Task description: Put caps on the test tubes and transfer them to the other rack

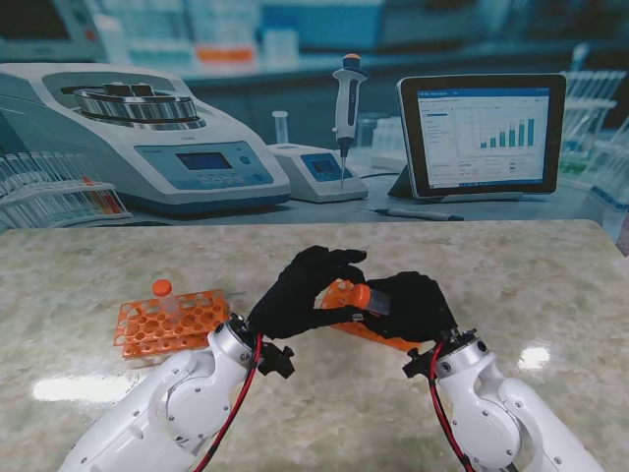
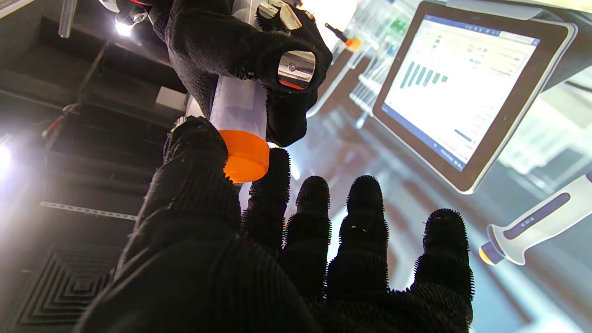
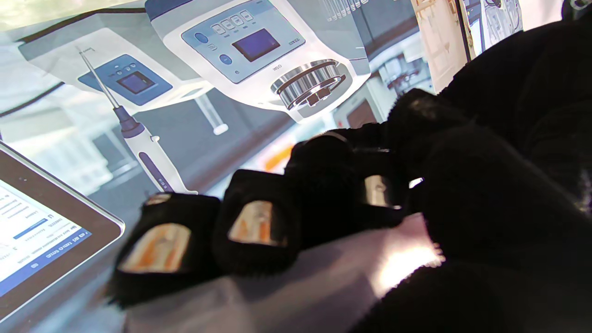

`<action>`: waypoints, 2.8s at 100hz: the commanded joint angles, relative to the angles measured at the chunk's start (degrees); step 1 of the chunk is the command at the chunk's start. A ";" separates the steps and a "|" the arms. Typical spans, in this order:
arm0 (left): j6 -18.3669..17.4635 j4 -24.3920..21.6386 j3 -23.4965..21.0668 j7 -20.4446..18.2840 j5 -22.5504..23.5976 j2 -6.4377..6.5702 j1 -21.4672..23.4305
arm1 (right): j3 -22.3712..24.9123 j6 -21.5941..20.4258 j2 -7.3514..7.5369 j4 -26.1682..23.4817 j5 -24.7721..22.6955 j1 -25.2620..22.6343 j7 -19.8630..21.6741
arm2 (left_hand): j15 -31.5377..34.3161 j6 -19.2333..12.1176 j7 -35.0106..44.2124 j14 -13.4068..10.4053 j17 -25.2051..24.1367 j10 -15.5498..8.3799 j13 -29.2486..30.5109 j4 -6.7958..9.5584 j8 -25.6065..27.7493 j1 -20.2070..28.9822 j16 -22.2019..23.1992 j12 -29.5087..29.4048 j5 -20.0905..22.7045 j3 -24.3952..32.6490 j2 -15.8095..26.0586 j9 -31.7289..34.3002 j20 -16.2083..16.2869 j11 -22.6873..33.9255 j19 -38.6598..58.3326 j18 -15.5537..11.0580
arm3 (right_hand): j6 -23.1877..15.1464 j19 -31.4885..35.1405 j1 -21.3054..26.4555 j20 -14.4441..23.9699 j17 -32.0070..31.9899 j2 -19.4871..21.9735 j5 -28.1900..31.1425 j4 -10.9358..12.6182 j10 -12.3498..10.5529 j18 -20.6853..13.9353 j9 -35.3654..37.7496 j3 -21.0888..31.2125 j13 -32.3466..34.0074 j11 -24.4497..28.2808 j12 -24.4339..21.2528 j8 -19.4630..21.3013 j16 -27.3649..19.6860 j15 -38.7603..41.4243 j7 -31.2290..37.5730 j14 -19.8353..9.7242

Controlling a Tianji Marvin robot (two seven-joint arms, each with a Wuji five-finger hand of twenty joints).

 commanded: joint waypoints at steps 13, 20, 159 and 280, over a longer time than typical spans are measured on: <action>-0.34 -0.11 -0.02 0.14 0.22 -0.48 -0.11 | -0.54 -0.05 -0.16 -0.23 -0.10 -0.40 0.23 | 0.86 -4.95 6.75 -1.75 0.32 -0.40 1.90 4.31 -0.57 13.89 0.88 1.77 3.95 5.10 5.51 1.79 1.95 0.76 1.97 0.42 | -3.47 17.35 1.86 3.93 4.04 2.15 1.96 -0.01 0.83 -5.06 2.89 0.92 1.28 1.08 1.14 1.57 4.44 11.96 3.68 -8.68; -0.53 -0.15 -0.09 0.20 0.40 -0.46 -0.04 | -0.56 -0.06 -0.16 -0.22 -0.10 -0.38 0.25 | 0.84 -4.99 6.54 -1.81 0.16 -0.42 1.89 4.61 -1.27 14.98 0.92 1.77 4.41 5.27 4.63 1.74 1.86 0.74 2.03 0.43 | -3.47 17.35 1.86 3.93 4.04 2.17 1.96 0.00 0.84 -5.06 2.89 0.93 1.28 1.07 1.14 1.57 4.44 11.96 3.68 -8.68; -6.02 -0.37 -1.09 -1.56 3.04 0.50 0.73 | -0.46 -0.12 -0.05 -0.47 -0.07 -0.32 0.94 | -2.29 -19.93 -15.84 -0.44 -1.23 -2.66 -2.02 1.60 -14.43 15.38 -2.48 -2.64 9.19 21.25 -4.03 -2.88 -0.46 -1.74 0.11 -0.70 | -3.60 17.35 1.83 3.93 4.04 2.14 1.90 -0.04 0.91 -5.06 2.88 0.89 1.28 1.06 1.15 1.62 4.44 11.96 3.61 -8.68; -10.34 -4.74 -4.67 -4.98 1.96 1.39 4.49 | -0.54 -0.03 -0.07 -0.35 0.13 -0.14 1.04 | -2.90 -15.66 -23.79 0.17 -1.09 -1.99 -3.04 1.97 -21.24 8.20 -3.97 -3.82 7.58 6.27 2.91 -3.59 0.40 -2.53 -1.49 -1.01 | -3.67 17.35 1.86 3.93 4.04 2.17 1.88 -0.22 0.88 -5.06 2.89 0.56 1.28 1.00 1.17 1.65 4.44 11.96 3.58 -8.68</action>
